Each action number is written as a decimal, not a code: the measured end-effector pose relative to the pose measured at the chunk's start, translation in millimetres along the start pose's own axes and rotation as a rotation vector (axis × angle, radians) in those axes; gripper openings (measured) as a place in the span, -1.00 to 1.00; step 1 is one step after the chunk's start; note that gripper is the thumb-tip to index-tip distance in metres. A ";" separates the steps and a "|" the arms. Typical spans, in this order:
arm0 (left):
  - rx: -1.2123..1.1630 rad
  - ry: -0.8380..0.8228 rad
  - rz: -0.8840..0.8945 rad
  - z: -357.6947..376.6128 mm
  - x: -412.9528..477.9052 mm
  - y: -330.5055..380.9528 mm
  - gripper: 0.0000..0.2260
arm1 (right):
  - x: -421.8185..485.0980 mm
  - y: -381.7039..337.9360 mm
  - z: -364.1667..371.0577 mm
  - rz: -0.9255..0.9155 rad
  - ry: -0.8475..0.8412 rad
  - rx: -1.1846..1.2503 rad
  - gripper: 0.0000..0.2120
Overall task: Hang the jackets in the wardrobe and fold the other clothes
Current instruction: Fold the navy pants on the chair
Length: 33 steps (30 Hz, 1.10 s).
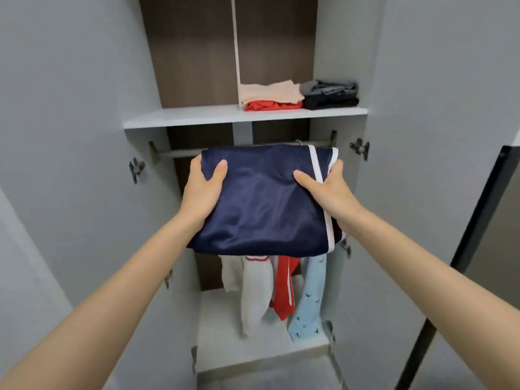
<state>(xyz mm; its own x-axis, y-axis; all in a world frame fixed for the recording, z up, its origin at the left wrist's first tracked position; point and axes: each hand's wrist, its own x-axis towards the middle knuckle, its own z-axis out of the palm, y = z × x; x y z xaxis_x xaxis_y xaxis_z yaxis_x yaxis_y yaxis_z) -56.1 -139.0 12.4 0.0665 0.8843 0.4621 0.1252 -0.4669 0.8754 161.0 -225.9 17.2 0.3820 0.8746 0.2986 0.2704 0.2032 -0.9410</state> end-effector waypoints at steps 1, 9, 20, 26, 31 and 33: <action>-0.013 0.005 0.011 2.4 17.2 4.5 -0.55 | 17.8 -7.1 -0.2 -0.021 -0.002 -0.002 -0.43; -0.032 0.108 0.082 28.7 180.2 39.1 -0.70 | 196.3 -60.4 3.6 -0.188 -0.072 0.068 -0.43; 0.162 0.344 0.129 -28.8 344.4 25.1 -0.44 | 367.6 -100.9 103.3 -0.207 -0.248 0.031 -0.30; 0.265 0.374 0.086 -69.2 419.6 -23.0 -0.40 | 438.6 -98.1 184.5 -0.108 -0.304 0.021 -0.22; 0.294 0.301 -0.004 -82.3 478.8 -62.7 -0.39 | 494.3 -82.4 236.0 -0.027 -0.264 -0.068 -0.14; 0.353 0.248 -0.039 -79.1 494.7 -78.5 -0.41 | 510.9 -74.5 248.2 -0.015 -0.235 -0.155 -0.19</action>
<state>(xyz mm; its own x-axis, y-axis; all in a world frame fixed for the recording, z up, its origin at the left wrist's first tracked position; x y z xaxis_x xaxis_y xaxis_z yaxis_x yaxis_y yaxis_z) -111.3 335.1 183.5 -0.1796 0.8545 0.4873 0.4566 -0.3664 0.8107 116.6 315.1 200.5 0.1662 0.9537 0.2505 0.4134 0.1632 -0.8958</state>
